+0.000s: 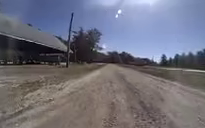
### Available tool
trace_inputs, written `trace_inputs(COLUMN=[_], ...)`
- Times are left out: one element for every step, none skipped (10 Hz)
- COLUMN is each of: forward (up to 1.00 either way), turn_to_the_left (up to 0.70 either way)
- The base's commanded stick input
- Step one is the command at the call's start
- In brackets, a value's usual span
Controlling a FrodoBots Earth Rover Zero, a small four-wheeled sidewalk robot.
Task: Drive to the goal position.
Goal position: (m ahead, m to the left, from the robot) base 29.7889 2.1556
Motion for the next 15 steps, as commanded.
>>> trace_inputs(forward=[0.70,0.70,0.70,0.70,0.70,0.70,0.70,0.70,0.70,0.70,0.70,0.70,0.70,0.70,0.70], turn_to_the_left=[-0.35,-0.35,-0.20,-0.21,-0.35,-0.14,0.00,0.00,0.00,0.00,0.00,0.00,0.00,0.00,0.00])
